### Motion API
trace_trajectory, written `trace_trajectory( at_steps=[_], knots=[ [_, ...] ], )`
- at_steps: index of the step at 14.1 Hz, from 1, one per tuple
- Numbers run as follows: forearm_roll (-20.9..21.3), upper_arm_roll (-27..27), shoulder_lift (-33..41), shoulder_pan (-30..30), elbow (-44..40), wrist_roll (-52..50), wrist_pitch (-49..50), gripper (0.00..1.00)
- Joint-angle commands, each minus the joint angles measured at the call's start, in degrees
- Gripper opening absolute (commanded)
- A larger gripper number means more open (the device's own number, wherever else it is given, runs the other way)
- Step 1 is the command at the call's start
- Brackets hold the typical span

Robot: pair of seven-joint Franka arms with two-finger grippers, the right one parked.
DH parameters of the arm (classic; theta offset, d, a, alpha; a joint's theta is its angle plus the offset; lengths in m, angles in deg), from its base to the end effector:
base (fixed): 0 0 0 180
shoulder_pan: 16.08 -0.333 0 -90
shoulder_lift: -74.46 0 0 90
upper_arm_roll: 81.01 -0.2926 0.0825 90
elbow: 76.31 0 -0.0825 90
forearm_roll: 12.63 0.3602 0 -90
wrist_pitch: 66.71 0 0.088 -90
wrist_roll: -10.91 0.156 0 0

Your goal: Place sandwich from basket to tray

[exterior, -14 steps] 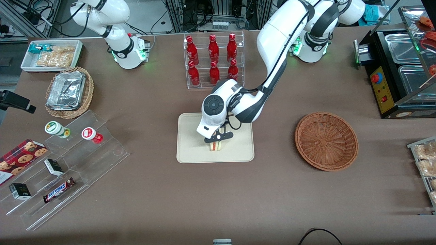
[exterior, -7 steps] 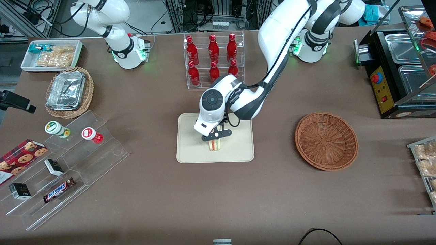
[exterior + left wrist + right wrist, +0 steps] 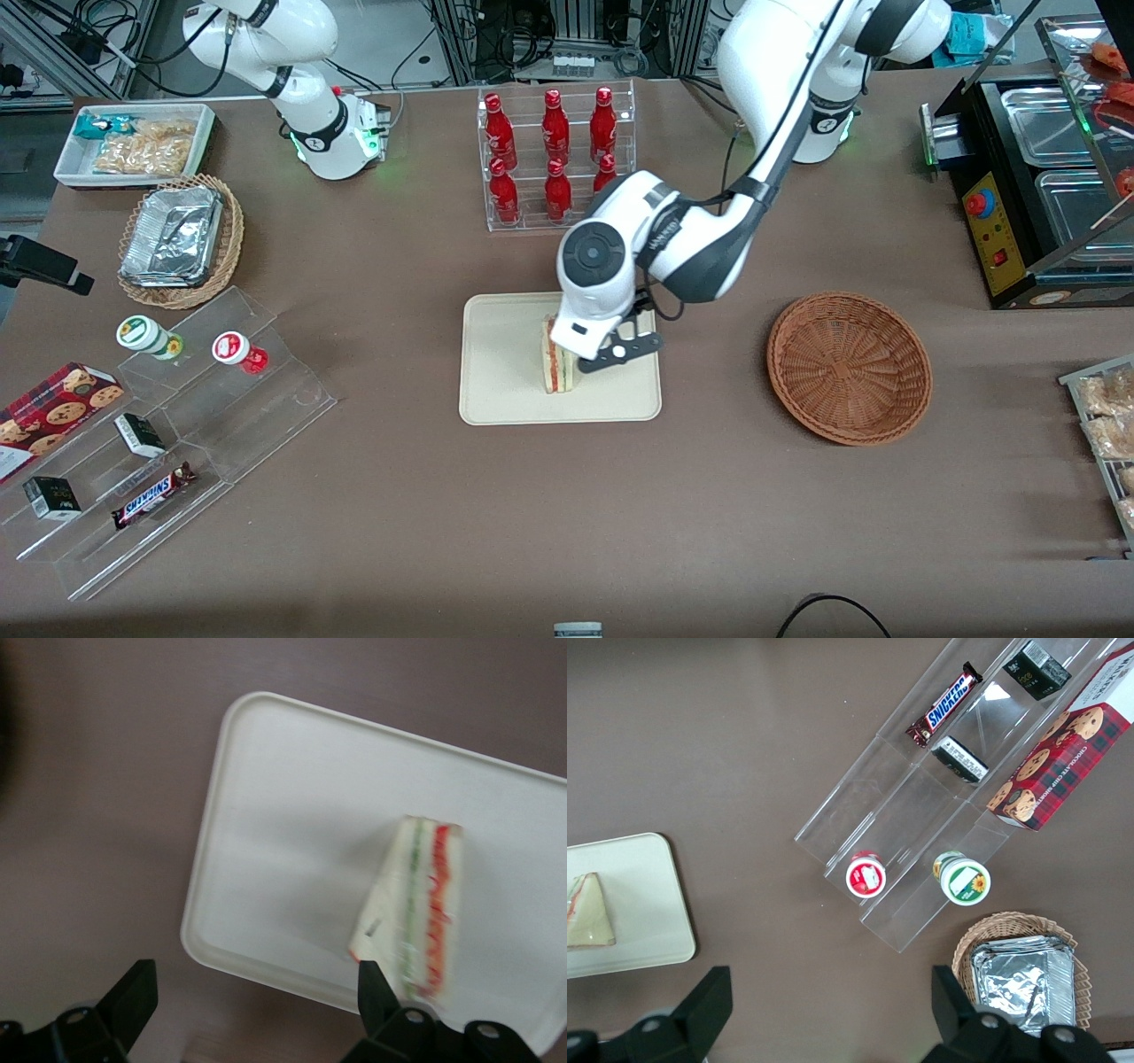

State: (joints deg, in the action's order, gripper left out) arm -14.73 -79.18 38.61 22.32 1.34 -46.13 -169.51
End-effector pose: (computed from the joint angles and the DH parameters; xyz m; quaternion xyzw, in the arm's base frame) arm 0.5020 -0.4270 0.2846 -0.9834 -0.1532 0.0818 0.0520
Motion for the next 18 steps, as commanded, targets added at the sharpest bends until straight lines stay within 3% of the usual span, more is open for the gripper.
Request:
trace_trajectory(
  at_steps=[1, 5, 9, 14, 18],
  knots=[
    [0.7, 0.27, 7.79, -3.33, 9.51, 4.63, 0.23, 1.0],
    [0.61, 0.19, 18.51, -12.19, 21.02, 16.59, 0.41, 1.0],
    [0.78, 0.19, 26.78, -18.79, 27.19, 26.35, 2.77, 1.0],
    [0.96, 0.71, 34.17, -26.87, 27.2, 37.53, 11.03, 1.0],
    [1.05, 4.67, 37.52, -35.76, 22.65, 47.53, 16.73, 1.0]
  ],
)
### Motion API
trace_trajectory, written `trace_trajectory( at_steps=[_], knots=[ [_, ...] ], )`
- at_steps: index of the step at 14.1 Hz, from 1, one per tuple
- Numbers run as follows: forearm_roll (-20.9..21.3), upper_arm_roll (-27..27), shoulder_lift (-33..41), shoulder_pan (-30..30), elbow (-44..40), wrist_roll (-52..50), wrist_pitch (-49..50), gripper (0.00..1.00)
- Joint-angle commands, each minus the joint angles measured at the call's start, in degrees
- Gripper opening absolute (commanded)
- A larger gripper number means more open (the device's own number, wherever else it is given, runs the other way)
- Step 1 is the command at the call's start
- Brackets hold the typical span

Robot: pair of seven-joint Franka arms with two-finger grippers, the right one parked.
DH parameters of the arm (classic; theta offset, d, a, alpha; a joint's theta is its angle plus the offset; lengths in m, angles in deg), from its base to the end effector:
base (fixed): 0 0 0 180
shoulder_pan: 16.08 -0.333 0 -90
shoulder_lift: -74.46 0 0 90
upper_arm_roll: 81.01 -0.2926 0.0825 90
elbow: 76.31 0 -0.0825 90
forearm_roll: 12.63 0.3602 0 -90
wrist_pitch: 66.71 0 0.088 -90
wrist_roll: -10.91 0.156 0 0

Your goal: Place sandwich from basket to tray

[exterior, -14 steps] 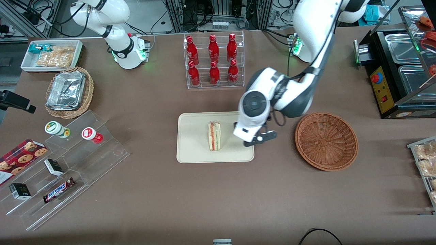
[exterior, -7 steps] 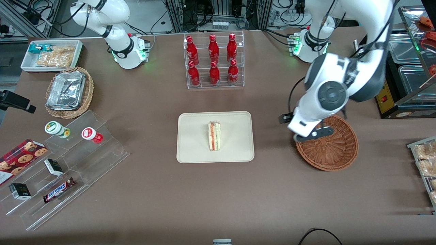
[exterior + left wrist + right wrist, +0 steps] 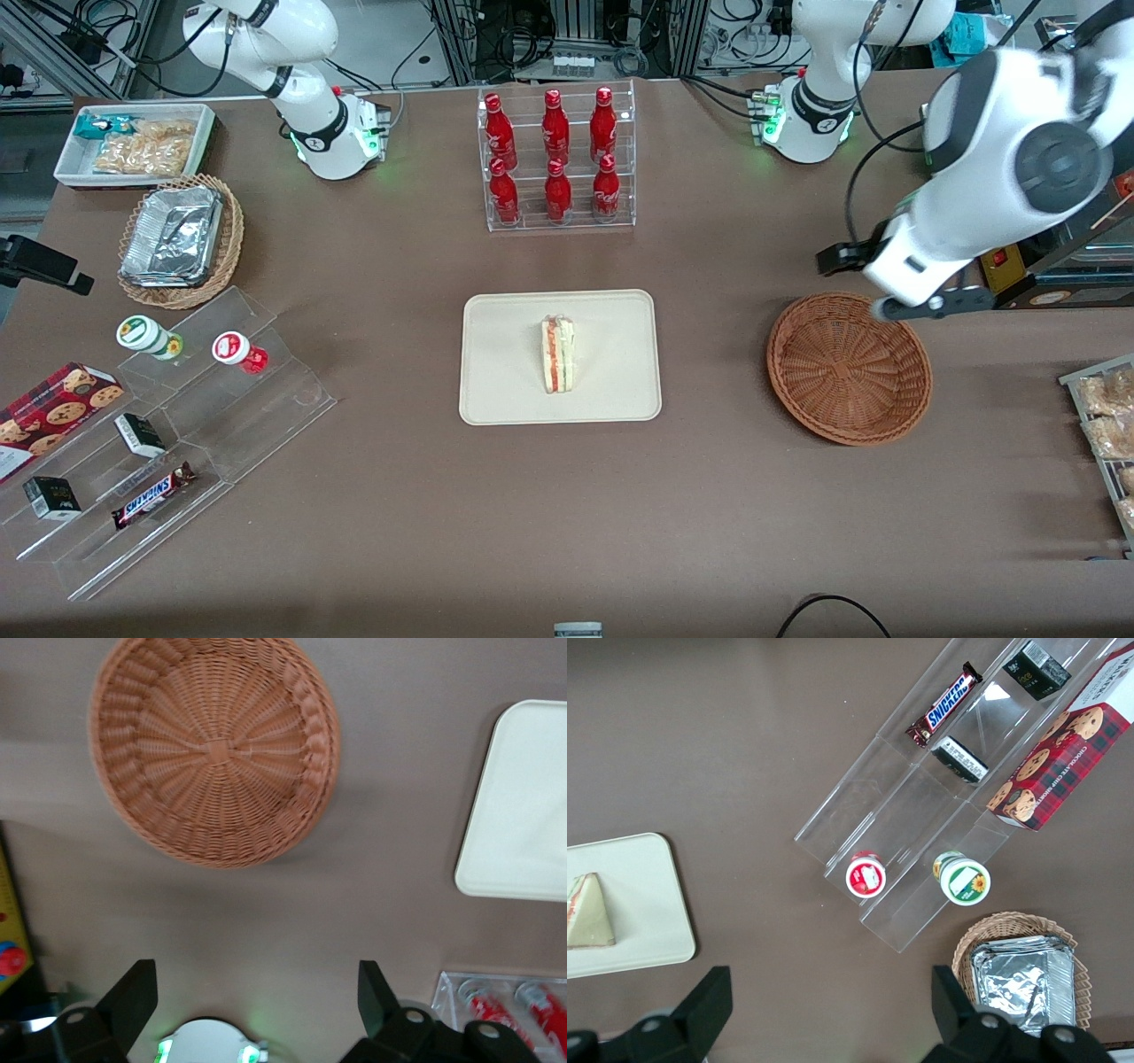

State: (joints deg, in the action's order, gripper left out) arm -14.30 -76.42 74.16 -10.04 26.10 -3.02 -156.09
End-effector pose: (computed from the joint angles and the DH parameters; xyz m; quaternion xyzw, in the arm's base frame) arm 0.4938 -0.0973 0.4544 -0.9927 -0.0301 0.1165 0.0103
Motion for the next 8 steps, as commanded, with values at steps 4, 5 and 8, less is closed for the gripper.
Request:
trace_trajectory(
  at_steps=[4, 5, 8],
  knots=[
    [4.38, 1.57, 2.05, -5.87, -8.01, 9.45, 3.34, 1.0],
    [4.92, 1.48, 1.97, -5.87, -8.54, 9.89, 3.25, 1.0],
    [5.01, 0.16, 2.49, -5.78, -8.46, 9.98, 2.02, 1.0]
  ],
)
